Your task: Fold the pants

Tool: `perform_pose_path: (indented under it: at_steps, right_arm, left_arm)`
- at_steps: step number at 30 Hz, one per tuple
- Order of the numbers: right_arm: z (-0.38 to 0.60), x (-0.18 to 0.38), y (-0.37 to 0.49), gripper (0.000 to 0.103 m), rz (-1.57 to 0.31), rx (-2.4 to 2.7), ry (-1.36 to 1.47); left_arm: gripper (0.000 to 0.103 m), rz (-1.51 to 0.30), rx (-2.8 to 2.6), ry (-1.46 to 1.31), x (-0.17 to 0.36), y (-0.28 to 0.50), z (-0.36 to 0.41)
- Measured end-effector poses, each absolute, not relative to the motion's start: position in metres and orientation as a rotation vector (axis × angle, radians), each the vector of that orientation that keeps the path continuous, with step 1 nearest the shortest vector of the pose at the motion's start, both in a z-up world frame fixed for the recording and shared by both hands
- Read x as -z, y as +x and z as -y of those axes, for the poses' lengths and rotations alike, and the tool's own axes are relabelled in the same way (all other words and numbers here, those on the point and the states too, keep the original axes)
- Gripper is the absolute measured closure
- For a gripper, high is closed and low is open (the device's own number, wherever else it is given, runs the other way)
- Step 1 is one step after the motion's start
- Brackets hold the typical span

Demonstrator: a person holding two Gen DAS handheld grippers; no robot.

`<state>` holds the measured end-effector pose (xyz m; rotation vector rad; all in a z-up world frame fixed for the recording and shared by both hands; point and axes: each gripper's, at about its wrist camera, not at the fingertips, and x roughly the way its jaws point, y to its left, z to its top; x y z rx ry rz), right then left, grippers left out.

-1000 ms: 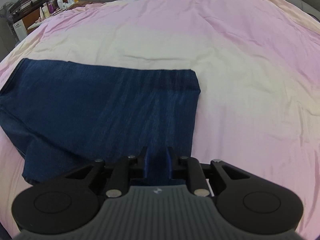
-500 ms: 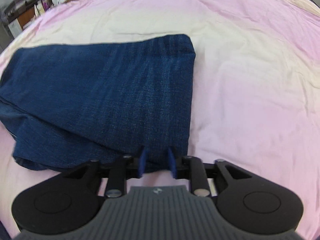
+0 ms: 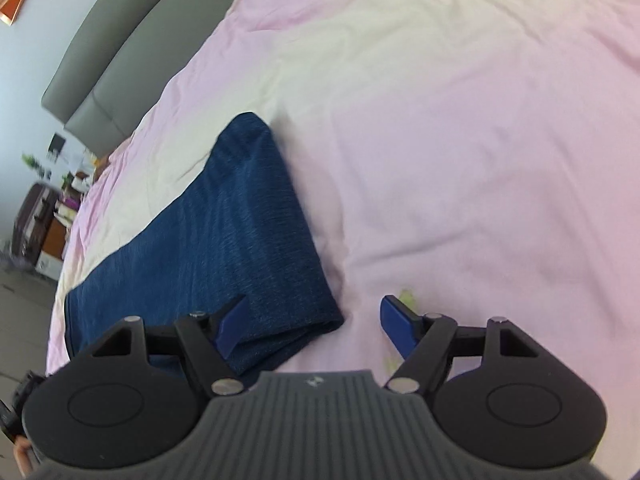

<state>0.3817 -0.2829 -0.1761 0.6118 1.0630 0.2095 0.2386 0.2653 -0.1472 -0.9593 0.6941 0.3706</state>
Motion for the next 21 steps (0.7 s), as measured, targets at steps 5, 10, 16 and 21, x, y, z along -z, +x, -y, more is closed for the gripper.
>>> perform_pose_path:
  at_steps: [5, 10, 16, 21]
  right_arm:
    - [0.284, 0.205, 0.39, 0.04, -1.051, -0.224, 0.732]
    - [0.265, 0.207, 0.396, 0.066, -1.052, -0.281, 0.724]
    - [0.272, 0.174, 0.386, 0.092, -0.969, -0.314, 0.779]
    - [0.27, 0.11, 0.374, 0.094, -0.913, -0.329, 0.768]
  left_arm:
    - [0.041, -0.691, -0.38, -0.923, 0.157, 0.251, -0.259]
    - [0.065, -0.695, -0.413, -0.89, 0.146, 0.254, -0.255]
    - [0.078, -0.727, -0.418, -0.732, 0.107, 0.26, -0.236]
    - [0.079, -0.731, -0.394, -0.71, 0.074, 0.247, -0.214]
